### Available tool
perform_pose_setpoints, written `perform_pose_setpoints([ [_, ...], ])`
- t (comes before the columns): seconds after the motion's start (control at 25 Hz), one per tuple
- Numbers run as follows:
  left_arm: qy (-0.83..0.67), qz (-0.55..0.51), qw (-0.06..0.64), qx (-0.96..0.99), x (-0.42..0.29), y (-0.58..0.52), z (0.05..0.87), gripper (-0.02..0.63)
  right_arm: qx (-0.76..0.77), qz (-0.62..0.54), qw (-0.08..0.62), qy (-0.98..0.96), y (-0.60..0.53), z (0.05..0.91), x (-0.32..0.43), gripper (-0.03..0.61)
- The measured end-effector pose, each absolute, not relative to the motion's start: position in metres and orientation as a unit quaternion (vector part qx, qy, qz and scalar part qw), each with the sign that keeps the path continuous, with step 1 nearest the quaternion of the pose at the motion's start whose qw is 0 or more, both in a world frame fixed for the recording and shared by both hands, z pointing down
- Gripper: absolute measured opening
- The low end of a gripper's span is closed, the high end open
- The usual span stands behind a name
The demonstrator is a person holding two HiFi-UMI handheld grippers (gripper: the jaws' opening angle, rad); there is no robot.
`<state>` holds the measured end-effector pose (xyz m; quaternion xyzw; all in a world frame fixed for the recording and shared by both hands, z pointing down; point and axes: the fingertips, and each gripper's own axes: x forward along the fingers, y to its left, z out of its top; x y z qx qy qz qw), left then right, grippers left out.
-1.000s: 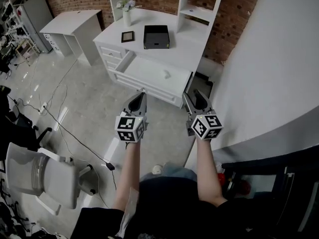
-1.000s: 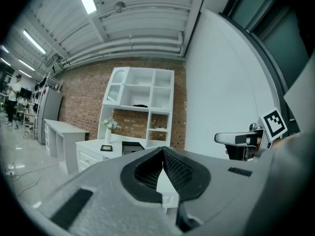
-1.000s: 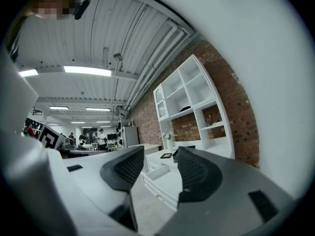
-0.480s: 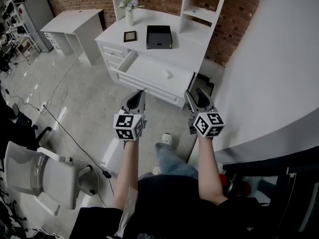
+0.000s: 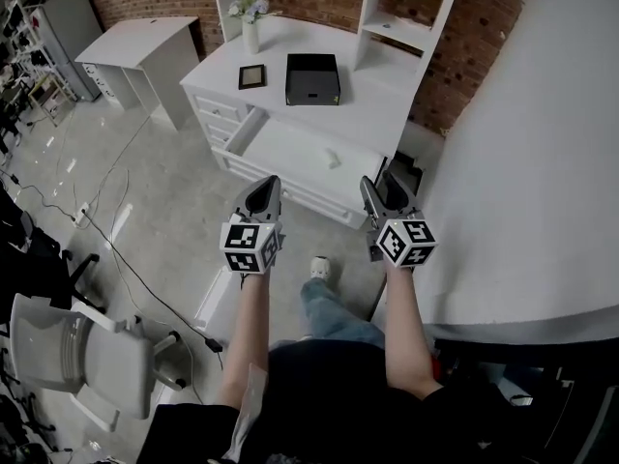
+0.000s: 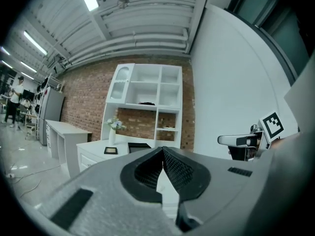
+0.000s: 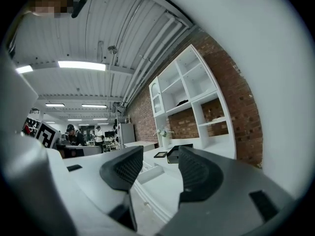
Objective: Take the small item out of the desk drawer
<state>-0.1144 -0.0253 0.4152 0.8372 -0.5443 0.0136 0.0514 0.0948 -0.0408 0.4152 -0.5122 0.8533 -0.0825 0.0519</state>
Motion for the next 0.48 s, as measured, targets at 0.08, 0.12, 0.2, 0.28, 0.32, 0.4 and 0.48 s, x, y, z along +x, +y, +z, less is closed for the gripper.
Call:
perform_pose_setpoints([
  [0.08, -0.545, 0.019, 0.059, 0.836, -0.113, -0.046, 0.423, 0.009, -0.513, -0.088, 0.05, 0.853, -0.063, 0.42, 0.095, 0.206],
  [0.12, -0.545, 0.021, 0.063, 0.836, -0.113, -0.057, 0.426, 0.009, -0.512, -0.092, 0.049, 0.853, -0.074, 0.423, 0.096, 0.206],
  [0.2, -0.547, 0.024, 0.068, 0.834, -0.113, -0.079, 0.429, 0.009, -0.51, -0.098, 0.044, 0.853, -0.095, 0.428, 0.095, 0.206],
  [0.28, -0.547, 0.027, 0.07, 0.834, -0.111, -0.101, 0.43, 0.008, -0.508, -0.102, 0.041, 0.854, -0.117, 0.431, 0.095, 0.206],
  [0.32, -0.547, 0.029, 0.07, 0.834, -0.11, -0.112, 0.431, 0.008, -0.507, -0.104, 0.04, 0.855, -0.129, 0.433, 0.095, 0.206],
  [0.4, -0.546, 0.033, 0.071, 0.834, -0.107, -0.136, 0.434, 0.008, -0.504, -0.106, 0.041, 0.856, -0.153, 0.435, 0.096, 0.206],
  [0.48, -0.547, 0.039, 0.071, 0.833, -0.105, -0.16, 0.437, 0.009, -0.501, -0.107, 0.043, 0.858, -0.179, 0.437, 0.096, 0.206],
])
